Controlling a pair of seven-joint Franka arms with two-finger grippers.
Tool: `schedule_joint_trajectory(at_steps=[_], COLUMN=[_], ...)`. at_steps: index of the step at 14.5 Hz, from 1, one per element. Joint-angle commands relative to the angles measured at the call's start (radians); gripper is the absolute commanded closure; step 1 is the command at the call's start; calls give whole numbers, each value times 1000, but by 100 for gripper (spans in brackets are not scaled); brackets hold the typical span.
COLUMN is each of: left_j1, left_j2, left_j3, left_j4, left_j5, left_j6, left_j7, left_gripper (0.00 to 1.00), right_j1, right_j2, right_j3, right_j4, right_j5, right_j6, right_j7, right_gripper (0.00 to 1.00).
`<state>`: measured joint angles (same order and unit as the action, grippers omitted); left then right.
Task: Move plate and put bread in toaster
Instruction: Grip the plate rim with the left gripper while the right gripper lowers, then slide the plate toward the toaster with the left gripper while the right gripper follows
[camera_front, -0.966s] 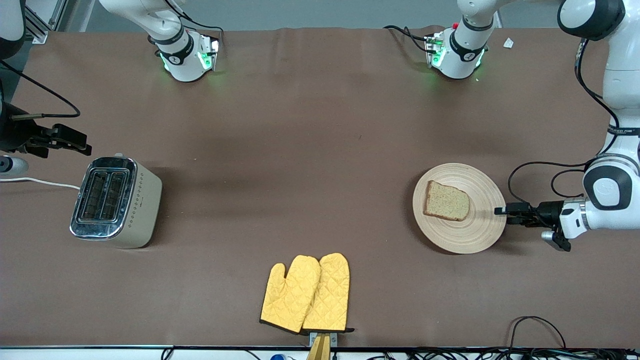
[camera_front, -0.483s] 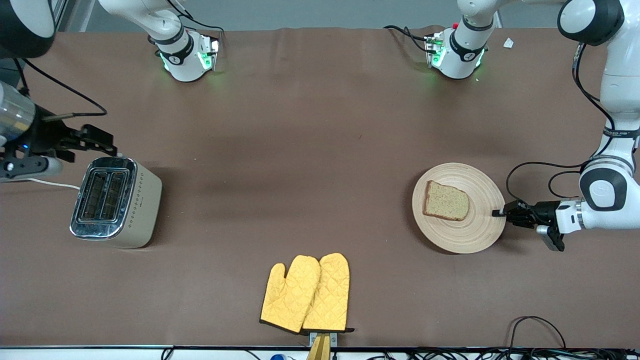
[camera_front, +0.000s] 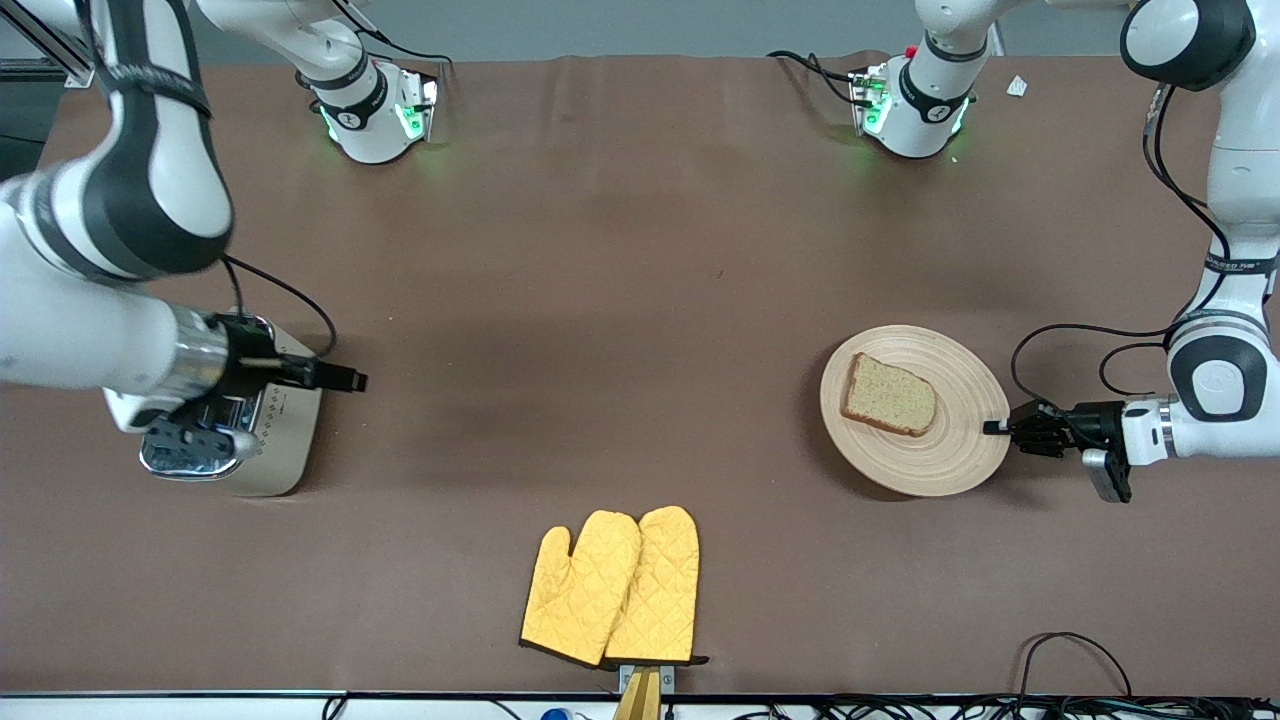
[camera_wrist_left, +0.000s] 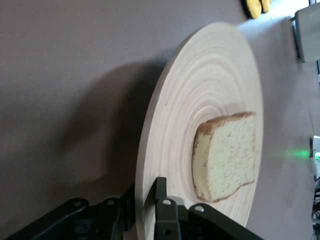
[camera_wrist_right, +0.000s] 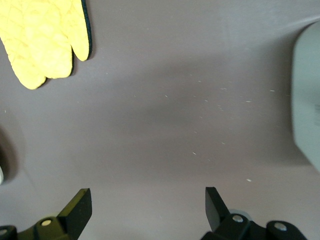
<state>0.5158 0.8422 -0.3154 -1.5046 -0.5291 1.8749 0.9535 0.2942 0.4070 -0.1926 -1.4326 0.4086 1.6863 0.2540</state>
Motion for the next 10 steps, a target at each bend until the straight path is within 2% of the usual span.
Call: schedule_joint_trajectory(at_steps=[1,3,5,10], left_j1=[-5,-17,-74,-348], left_j2=[-17,-14,-8,15], left_j3=[-80,-169,-223,-222], left_j4=[32,52,60,60], left_j5=[-8,-14,-28,-173], left_j6=[-60,-57,-13,194], left_j7=[-161,-315,-442,-596], left_gripper=[100,100,100,100], right_j1=[46,74,109,160], right_j2=[39,67,81,81], right_j3=[-5,-5,-4,-7], right_j4=[4,4,-23,-164], right_j5=[22,22,29,42], right_j6=[62,96,130,289], right_j7=[40,59,111,111], right_gripper=[0,0,0,0])
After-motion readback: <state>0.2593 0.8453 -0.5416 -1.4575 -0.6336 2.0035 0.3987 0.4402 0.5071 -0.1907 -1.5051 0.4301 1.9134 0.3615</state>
